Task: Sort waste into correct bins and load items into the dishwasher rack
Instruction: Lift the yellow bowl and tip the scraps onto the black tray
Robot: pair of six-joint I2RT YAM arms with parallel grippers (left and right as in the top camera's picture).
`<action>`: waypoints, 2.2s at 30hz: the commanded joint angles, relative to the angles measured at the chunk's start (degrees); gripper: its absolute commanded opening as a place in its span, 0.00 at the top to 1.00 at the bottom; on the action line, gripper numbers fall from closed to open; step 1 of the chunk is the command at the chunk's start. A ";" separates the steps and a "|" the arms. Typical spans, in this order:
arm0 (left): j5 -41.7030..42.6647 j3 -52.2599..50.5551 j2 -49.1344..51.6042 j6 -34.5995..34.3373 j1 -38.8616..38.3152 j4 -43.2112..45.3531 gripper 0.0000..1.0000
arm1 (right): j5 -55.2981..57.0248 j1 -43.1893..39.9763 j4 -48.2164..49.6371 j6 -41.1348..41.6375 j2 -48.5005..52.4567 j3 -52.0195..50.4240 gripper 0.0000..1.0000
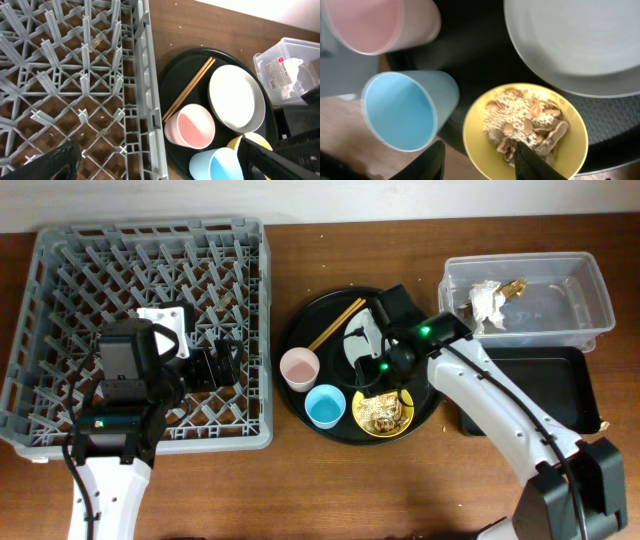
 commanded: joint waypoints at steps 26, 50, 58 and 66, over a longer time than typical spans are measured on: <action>1.05 0.98 -0.31 0.52 0.15 -0.52 0.01 | -13.00 -20.37 -1.68 -0.59 -6.99 2.73 0.96; 1.09 0.98 -0.31 0.52 0.13 -1.01 0.01 | -68.76 -68.48 7.67 -17.44 1.31 -14.34 0.96; 1.29 0.98 -0.31 0.52 0.13 -1.51 0.01 | -59.47 -61.26 3.67 -23.06 -0.15 -11.23 0.96; 1.27 0.98 -0.31 0.52 0.13 -1.86 0.01 | 15.39 -1.60 9.53 -4.35 -2.82 -2.21 0.96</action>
